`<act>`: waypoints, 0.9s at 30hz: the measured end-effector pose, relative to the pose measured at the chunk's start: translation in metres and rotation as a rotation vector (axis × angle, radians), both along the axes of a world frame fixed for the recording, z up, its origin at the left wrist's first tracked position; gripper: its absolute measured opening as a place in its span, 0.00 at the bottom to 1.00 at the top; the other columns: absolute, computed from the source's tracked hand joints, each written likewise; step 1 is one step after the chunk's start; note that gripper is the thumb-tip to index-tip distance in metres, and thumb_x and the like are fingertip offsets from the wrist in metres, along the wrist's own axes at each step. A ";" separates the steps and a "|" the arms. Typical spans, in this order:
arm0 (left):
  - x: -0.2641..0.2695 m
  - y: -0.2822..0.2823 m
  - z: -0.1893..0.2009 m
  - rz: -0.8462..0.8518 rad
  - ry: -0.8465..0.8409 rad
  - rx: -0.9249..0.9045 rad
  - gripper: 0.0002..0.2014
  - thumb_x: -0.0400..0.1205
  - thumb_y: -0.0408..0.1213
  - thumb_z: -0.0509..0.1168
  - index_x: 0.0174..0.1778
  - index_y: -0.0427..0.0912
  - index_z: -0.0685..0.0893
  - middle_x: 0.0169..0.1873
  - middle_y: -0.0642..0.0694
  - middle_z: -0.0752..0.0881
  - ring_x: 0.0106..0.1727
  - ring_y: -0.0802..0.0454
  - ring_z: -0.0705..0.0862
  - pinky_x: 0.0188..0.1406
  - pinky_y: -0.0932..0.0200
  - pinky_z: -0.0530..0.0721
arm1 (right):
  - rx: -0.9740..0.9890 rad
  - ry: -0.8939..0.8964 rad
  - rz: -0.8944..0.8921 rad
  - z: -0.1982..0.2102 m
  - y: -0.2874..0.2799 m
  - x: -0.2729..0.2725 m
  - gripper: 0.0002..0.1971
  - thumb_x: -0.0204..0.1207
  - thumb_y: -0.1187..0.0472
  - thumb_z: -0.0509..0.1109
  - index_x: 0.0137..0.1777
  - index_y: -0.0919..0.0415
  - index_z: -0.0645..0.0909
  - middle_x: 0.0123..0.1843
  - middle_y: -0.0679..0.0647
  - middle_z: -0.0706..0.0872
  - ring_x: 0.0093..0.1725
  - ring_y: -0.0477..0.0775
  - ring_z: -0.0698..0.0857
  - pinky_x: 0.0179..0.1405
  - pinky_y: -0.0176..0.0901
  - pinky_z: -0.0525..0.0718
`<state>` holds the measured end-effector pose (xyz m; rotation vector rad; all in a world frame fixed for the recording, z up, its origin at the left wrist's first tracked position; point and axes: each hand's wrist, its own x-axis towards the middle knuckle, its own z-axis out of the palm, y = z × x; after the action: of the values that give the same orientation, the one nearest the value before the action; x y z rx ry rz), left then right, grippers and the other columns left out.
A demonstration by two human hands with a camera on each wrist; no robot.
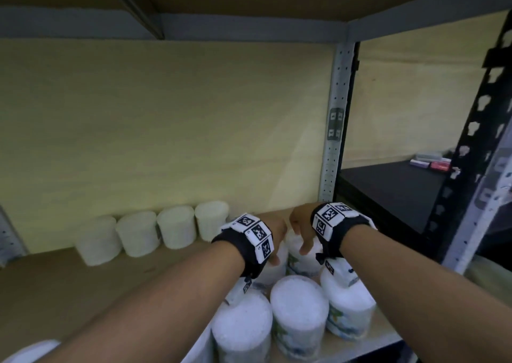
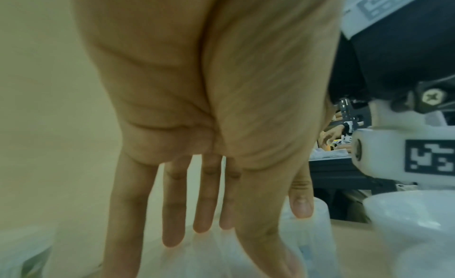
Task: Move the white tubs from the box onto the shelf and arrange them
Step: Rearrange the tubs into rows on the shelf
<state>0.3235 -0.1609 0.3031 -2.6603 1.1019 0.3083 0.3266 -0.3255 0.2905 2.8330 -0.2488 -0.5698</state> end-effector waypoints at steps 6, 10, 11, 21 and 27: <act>0.054 -0.022 -0.089 0.011 0.028 -0.016 0.33 0.45 0.68 0.71 0.35 0.62 0.59 0.33 0.57 0.80 0.28 0.48 0.82 0.32 0.44 0.87 | 0.027 0.006 -0.032 -0.018 -0.018 -0.011 0.42 0.17 0.19 0.71 0.36 0.38 0.74 0.36 0.38 0.85 0.35 0.46 0.85 0.40 0.43 0.86; 0.060 -0.023 -0.103 0.099 0.110 0.030 0.31 0.46 0.69 0.70 0.40 0.60 0.71 0.37 0.54 0.85 0.30 0.49 0.83 0.35 0.49 0.86 | 0.074 0.013 -0.042 0.008 -0.003 -0.043 0.37 0.28 0.25 0.75 0.37 0.44 0.76 0.38 0.42 0.86 0.37 0.51 0.87 0.42 0.48 0.88; 0.068 -0.022 -0.111 0.083 0.142 -0.004 0.31 0.47 0.69 0.71 0.41 0.60 0.73 0.37 0.55 0.84 0.31 0.49 0.84 0.35 0.51 0.86 | 0.082 0.022 -0.026 0.017 0.005 -0.055 0.34 0.33 0.28 0.77 0.40 0.44 0.78 0.40 0.45 0.86 0.39 0.52 0.87 0.43 0.48 0.89; -0.049 0.041 0.044 0.132 0.163 -0.208 0.25 0.79 0.44 0.70 0.68 0.33 0.77 0.59 0.39 0.82 0.62 0.40 0.82 0.51 0.55 0.78 | 0.281 -0.168 0.033 0.075 0.040 -0.095 0.20 0.76 0.57 0.73 0.65 0.65 0.82 0.66 0.59 0.84 0.65 0.59 0.83 0.63 0.46 0.81; -0.019 0.102 0.060 0.223 0.131 -0.258 0.18 0.81 0.43 0.66 0.64 0.39 0.80 0.62 0.43 0.81 0.61 0.43 0.82 0.54 0.56 0.79 | 0.473 -0.376 0.059 0.085 0.062 -0.074 0.11 0.75 0.65 0.69 0.56 0.65 0.85 0.61 0.58 0.86 0.56 0.55 0.84 0.56 0.41 0.82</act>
<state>0.3044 -0.0591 0.3630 -3.0399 0.9365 0.4121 0.2522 -0.2632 0.3757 3.3819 -0.1016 -0.0775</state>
